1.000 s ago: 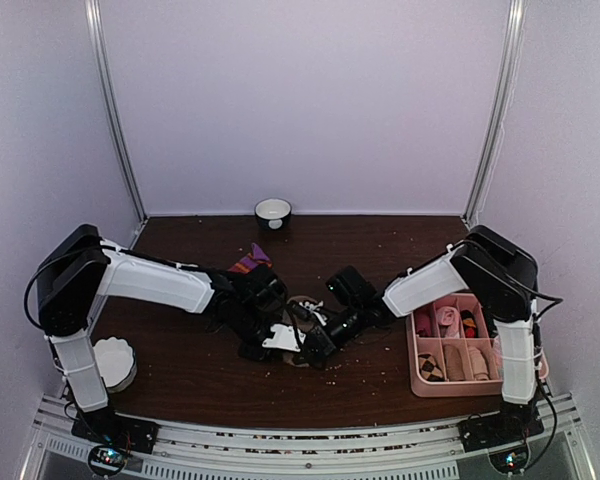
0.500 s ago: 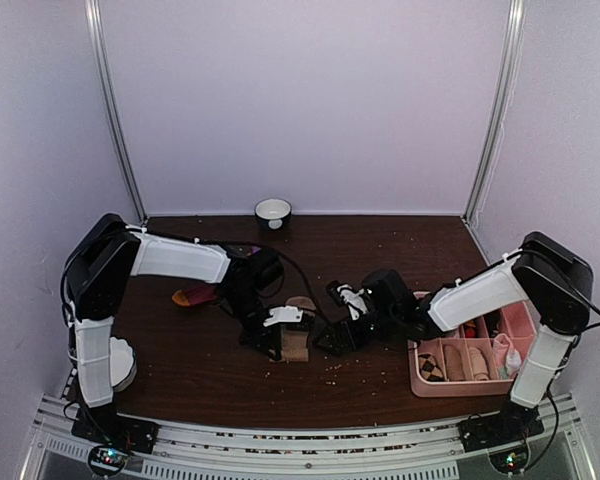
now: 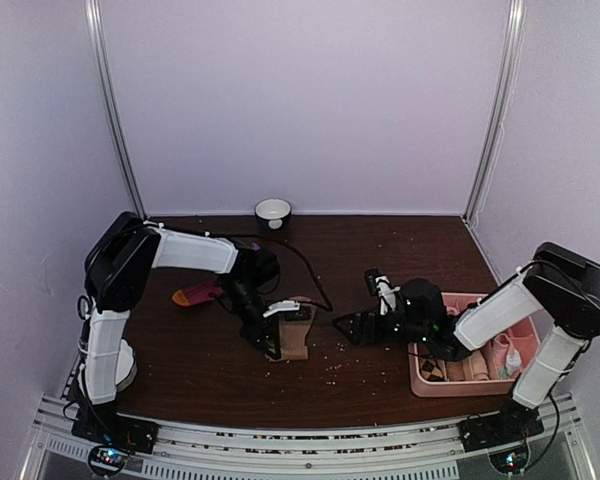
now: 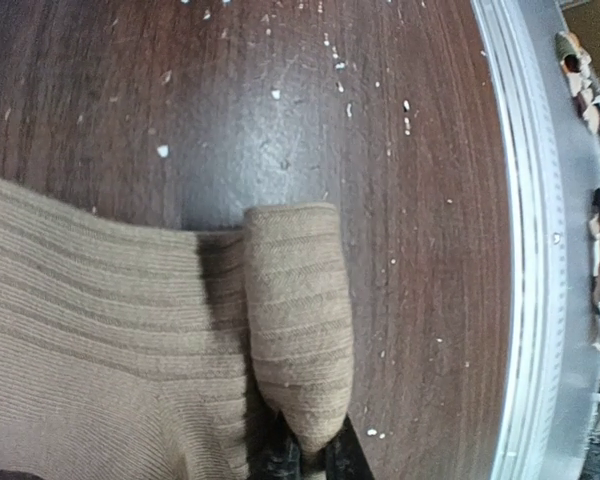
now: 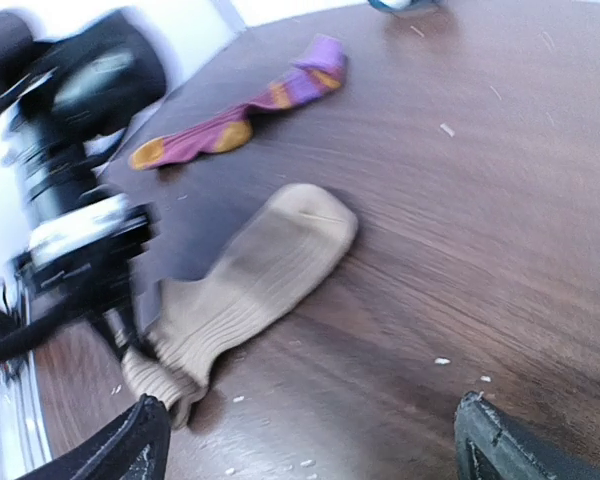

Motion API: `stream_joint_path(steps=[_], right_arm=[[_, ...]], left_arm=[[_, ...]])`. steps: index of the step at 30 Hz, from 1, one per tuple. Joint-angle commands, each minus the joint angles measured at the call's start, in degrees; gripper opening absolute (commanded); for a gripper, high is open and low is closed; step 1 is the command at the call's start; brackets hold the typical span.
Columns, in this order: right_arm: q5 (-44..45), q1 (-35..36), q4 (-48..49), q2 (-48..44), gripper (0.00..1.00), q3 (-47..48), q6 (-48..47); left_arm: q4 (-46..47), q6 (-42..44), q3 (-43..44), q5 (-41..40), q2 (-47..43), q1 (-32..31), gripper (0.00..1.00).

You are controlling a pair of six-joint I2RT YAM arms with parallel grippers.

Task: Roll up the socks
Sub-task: Roll the sock at the center of the board.

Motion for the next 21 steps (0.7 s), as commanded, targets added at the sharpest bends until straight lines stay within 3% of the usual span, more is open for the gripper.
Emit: stream_joint_path(steps=[1, 5, 7, 9, 13, 16, 21], right_arm=[[9.2, 5.8, -0.6, -7.3, 1.0, -1.8, -14.8], [16.7, 12.6, -13.3, -9.2, 0.92, 1.3, -26.6], [20.6, 15.6, -17.6, -7.2, 0.85, 2.7, -31.0], [25.9, 19.4, -23.4, -3.8, 0.84, 5.2, -34.7], [27.2, 24.7, -17.3, -1.5, 0.81, 3.3, -39.1], [24.2, 25.9, -15.2, 0.5, 0.72, 4.8, -42.3], [20.0, 25.6, -19.2, 5.9, 0.58, 13.3, -48.0]], left_arm=[[-8.2, 0.9, 2.8, 3.6, 5.4, 2.0, 0.0], [-15.1, 1.7, 7.3, 6.8, 11.1, 3.7, 0.0], [-16.6, 1.5, 8.9, 7.4, 12.8, 4.4, 0.0], [-16.9, 0.4, 9.8, 6.3, 14.1, 4.4, 0.0], [-16.6, -1.5, 10.7, 3.7, 14.8, 4.4, 0.0], [-16.1, -2.7, 11.2, 0.9, 15.0, 4.4, 0.0], [-16.0, -4.0, 11.7, -4.1, 15.9, 4.4, 0.0]])
